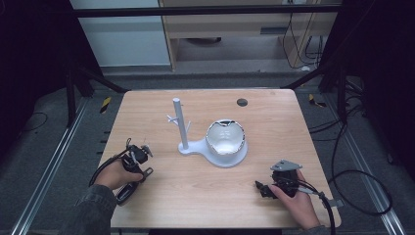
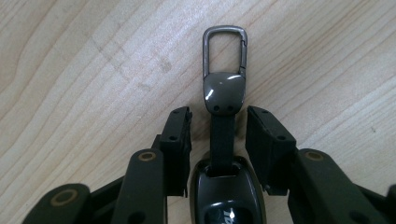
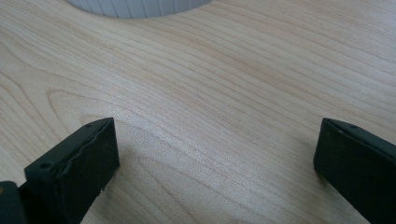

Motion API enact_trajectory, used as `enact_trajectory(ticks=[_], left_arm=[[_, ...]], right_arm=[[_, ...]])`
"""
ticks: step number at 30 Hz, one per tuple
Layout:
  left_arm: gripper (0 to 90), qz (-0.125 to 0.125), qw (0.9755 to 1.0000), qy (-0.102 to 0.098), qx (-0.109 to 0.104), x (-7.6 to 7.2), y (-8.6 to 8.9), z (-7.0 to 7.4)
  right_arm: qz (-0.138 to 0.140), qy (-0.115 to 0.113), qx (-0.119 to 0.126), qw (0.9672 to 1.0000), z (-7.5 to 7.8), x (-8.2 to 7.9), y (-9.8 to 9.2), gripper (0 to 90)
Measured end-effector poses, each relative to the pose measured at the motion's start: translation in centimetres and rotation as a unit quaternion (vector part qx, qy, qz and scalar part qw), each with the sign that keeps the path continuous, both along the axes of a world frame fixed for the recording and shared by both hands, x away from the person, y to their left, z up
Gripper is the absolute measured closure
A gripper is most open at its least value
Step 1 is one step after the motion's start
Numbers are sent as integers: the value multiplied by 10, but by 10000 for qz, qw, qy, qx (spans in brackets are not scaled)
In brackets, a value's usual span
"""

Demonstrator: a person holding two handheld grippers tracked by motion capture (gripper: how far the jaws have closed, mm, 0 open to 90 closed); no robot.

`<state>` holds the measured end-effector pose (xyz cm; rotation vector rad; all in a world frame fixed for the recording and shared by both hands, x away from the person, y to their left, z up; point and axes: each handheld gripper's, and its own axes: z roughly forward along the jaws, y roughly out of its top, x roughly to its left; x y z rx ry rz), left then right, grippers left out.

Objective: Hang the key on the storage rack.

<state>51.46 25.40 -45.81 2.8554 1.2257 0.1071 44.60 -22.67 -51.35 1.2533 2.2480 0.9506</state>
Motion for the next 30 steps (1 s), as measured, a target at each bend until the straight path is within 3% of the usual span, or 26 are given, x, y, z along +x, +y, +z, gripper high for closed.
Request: enact_trajectory(ticks=[15,23,26,30], left_arm=[[681,88,9999,47,-73,1,7,1],[775,46,9999,84,-104,0,6,-1],[792,29,9999,72,-145,-1,6,0],[798,-44,9997,-110,-205,-7,9,9]], right_arm=[[-19,37,33,10000,0,0,0,5],[-18,35,32,10000,0,0,0,5],[-17,34,30,10000,0,0,0,5],[-18,35,32,10000,0,0,0,5]])
